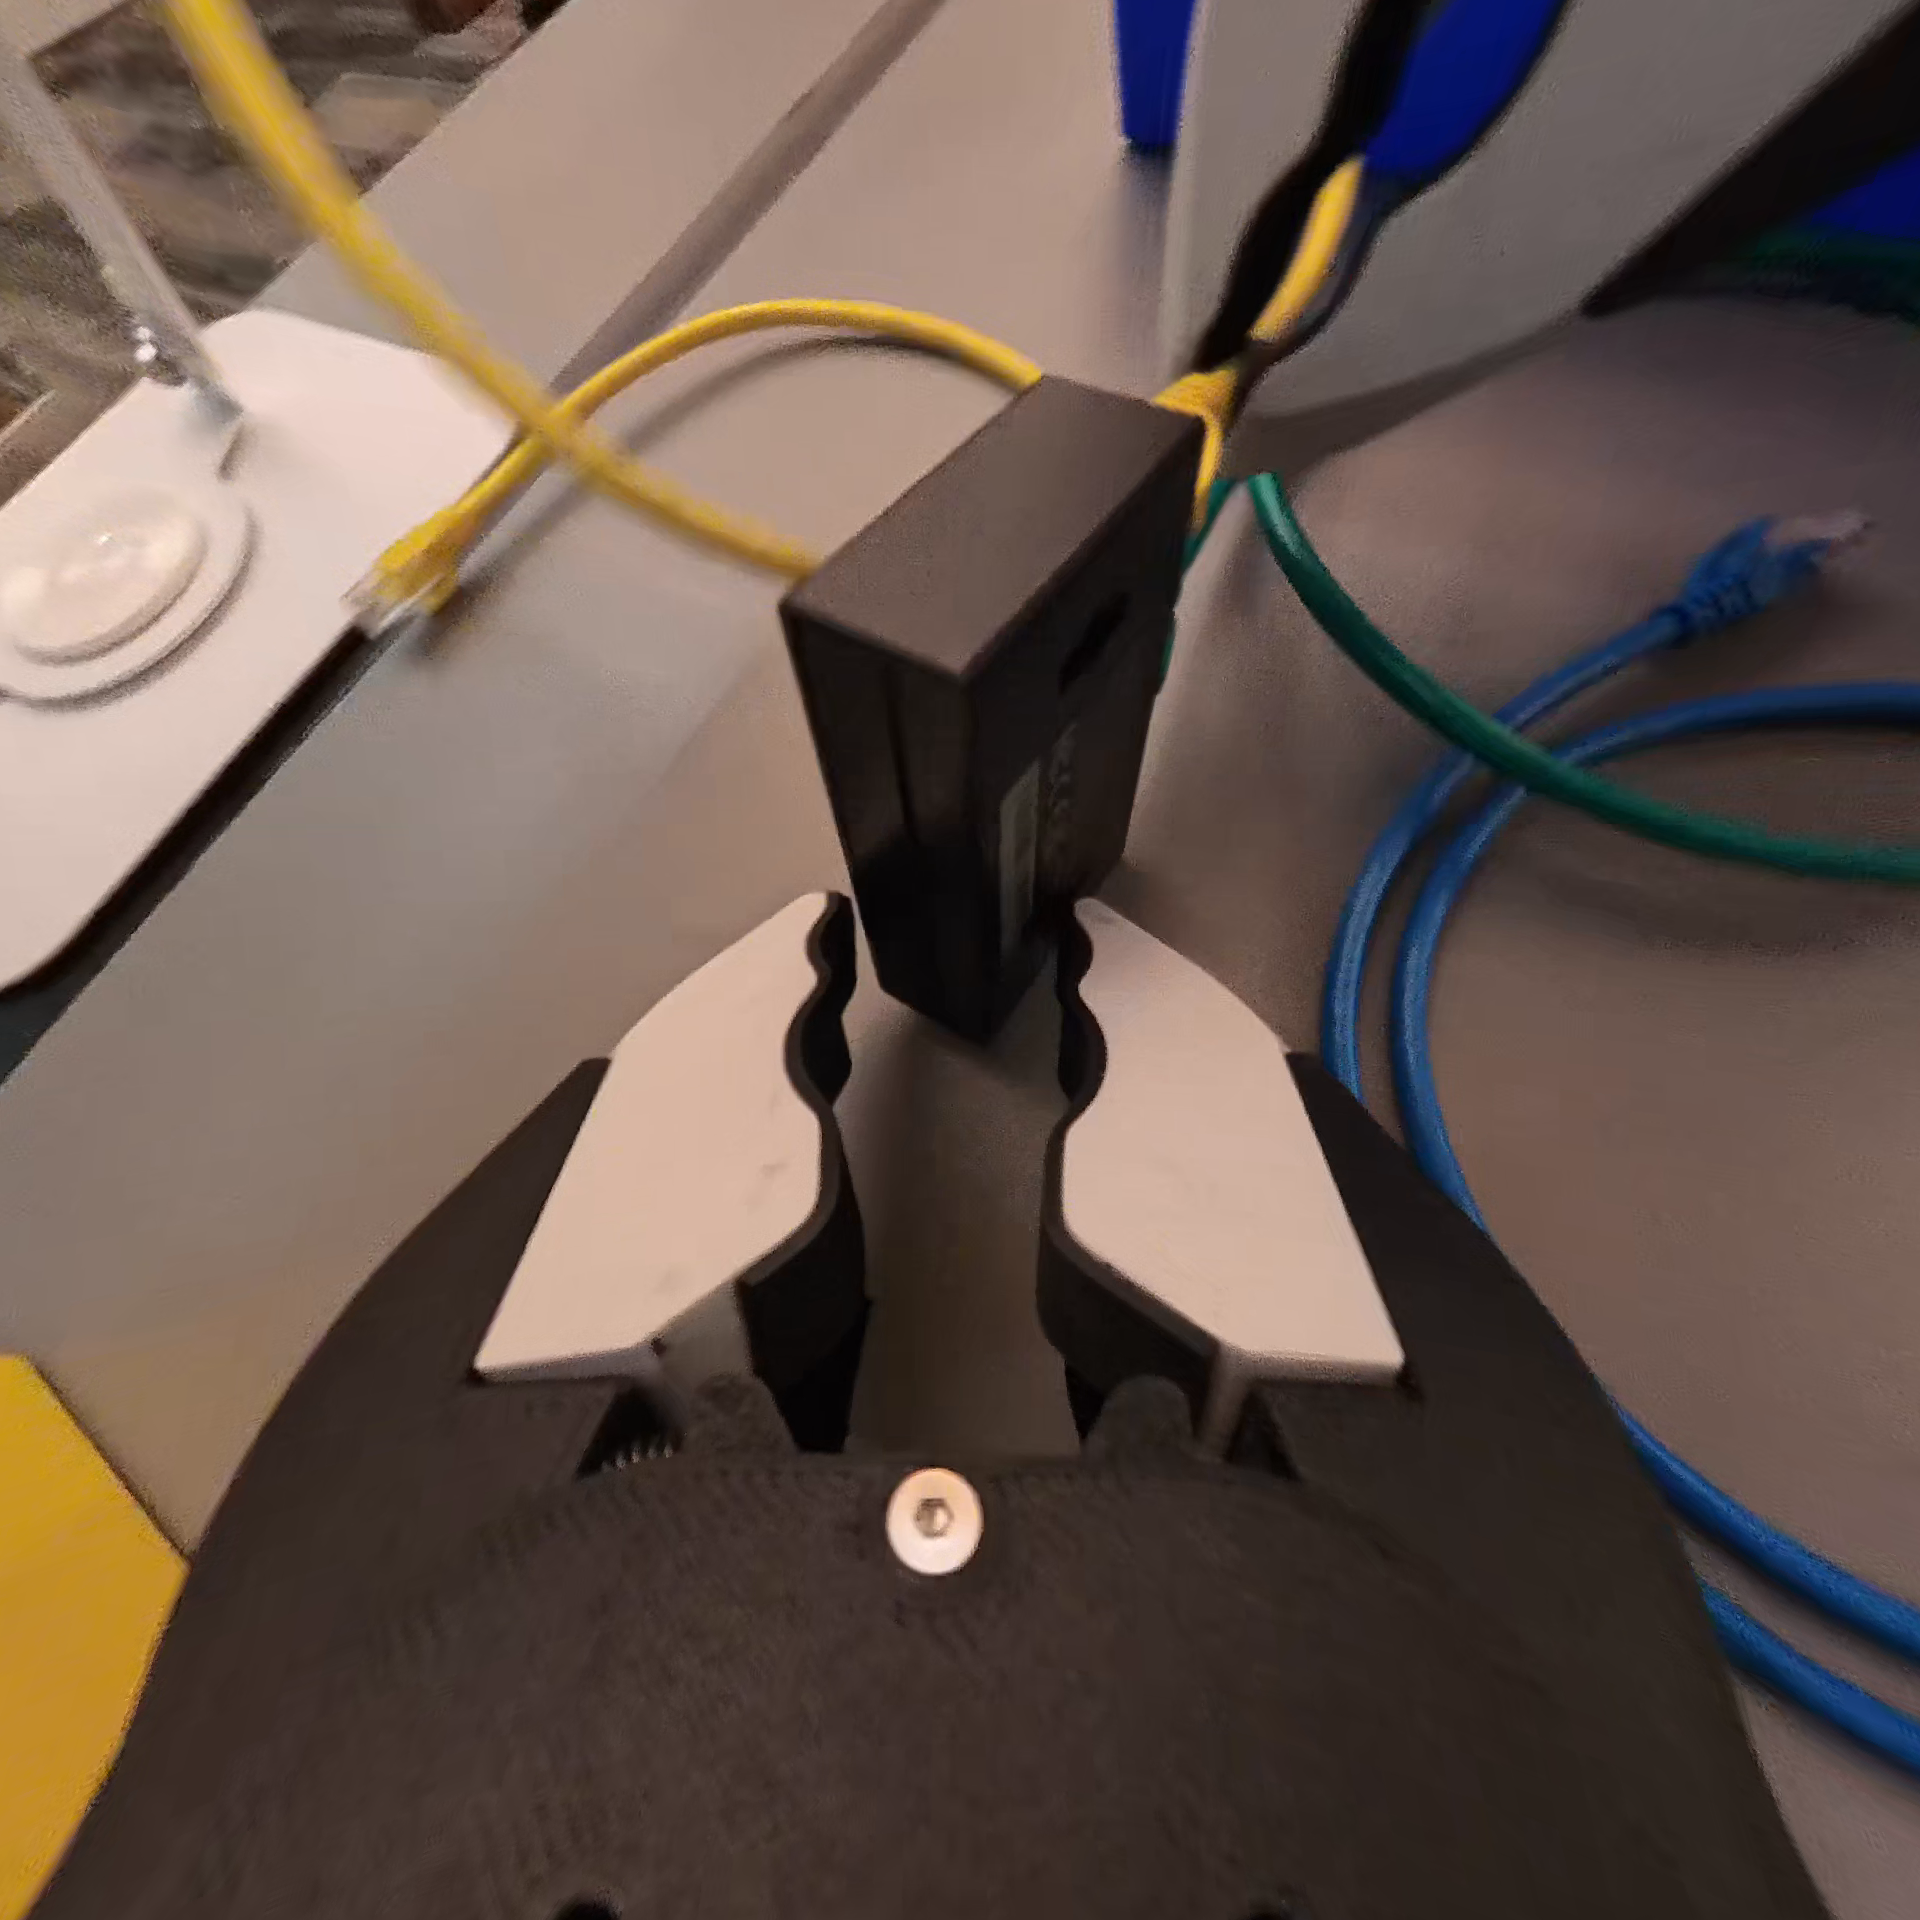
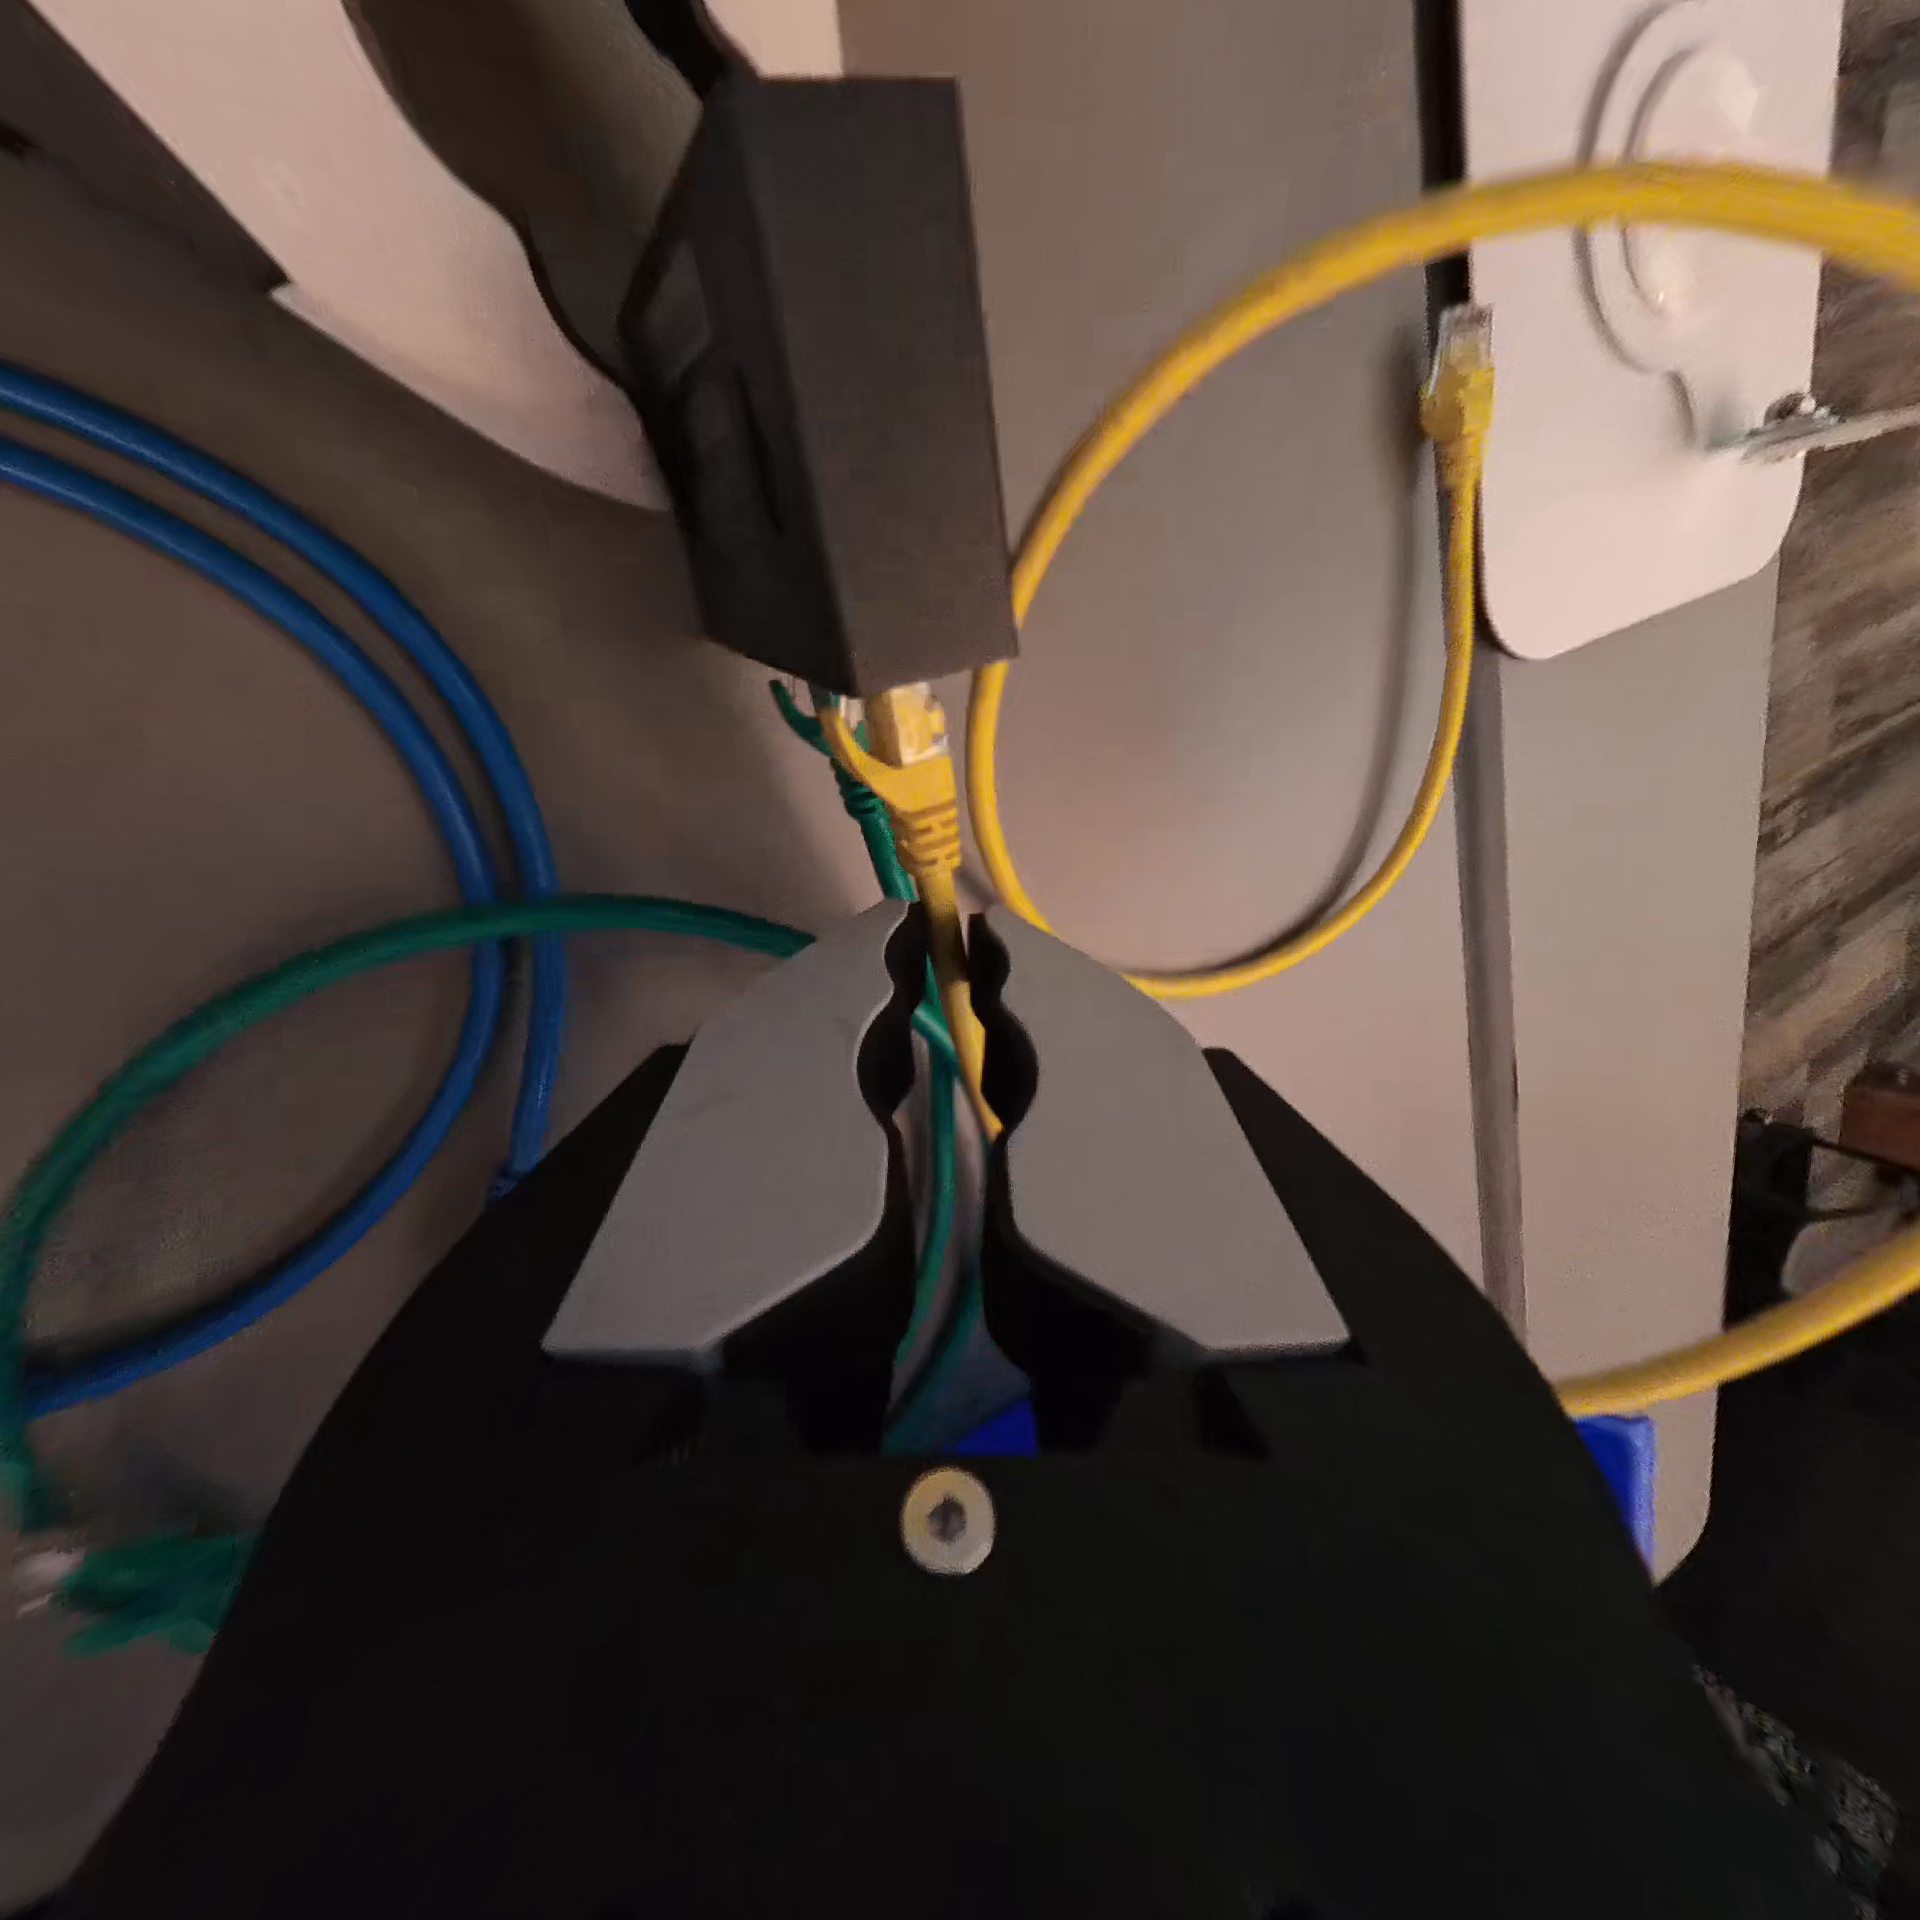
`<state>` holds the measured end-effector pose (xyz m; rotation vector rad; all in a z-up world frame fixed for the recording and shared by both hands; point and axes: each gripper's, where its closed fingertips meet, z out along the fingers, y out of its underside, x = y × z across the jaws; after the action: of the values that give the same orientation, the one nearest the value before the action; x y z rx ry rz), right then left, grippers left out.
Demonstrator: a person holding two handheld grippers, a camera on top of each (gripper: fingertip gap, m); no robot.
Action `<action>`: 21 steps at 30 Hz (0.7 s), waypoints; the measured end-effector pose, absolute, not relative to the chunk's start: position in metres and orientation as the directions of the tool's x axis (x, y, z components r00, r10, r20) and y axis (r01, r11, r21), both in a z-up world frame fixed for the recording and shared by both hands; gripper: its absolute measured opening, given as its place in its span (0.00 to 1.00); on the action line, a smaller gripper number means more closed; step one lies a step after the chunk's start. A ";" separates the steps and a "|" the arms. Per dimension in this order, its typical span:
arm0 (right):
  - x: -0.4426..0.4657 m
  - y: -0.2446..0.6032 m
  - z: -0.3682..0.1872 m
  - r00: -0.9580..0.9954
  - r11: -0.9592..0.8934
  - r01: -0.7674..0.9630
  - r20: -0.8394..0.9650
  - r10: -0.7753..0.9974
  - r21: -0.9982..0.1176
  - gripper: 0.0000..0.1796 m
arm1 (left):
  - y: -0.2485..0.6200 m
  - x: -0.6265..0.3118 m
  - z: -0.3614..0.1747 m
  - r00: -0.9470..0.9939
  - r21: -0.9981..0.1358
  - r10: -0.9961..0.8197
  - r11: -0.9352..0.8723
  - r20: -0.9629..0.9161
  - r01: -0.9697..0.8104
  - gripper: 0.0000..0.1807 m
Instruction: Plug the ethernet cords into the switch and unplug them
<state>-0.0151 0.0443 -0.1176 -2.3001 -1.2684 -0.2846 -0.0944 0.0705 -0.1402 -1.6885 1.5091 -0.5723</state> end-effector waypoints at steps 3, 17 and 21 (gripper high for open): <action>-0.009 0.048 -0.122 0.575 -0.476 0.817 0.413 0.706 -0.325 0.04 | 0.073 -0.095 -0.142 0.221 -0.782 -0.961 -0.006 -0.168 -0.623 0.19; -0.002 0.047 -0.124 0.605 -0.522 0.796 0.426 0.673 -0.306 0.15 | 0.073 -0.100 -0.138 0.223 -0.742 -0.952 0.006 -0.209 -0.671 0.19; -0.006 0.048 -0.123 0.606 -0.516 0.795 0.419 0.676 -0.318 0.17 | 0.075 -0.105 -0.128 0.245 -0.751 -0.948 -0.008 -0.205 -0.660 0.20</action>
<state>-0.0056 0.0476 -0.1233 -2.3533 -1.1646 -0.3325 -0.1048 0.0750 -0.1283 -1.7427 1.4897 -0.4673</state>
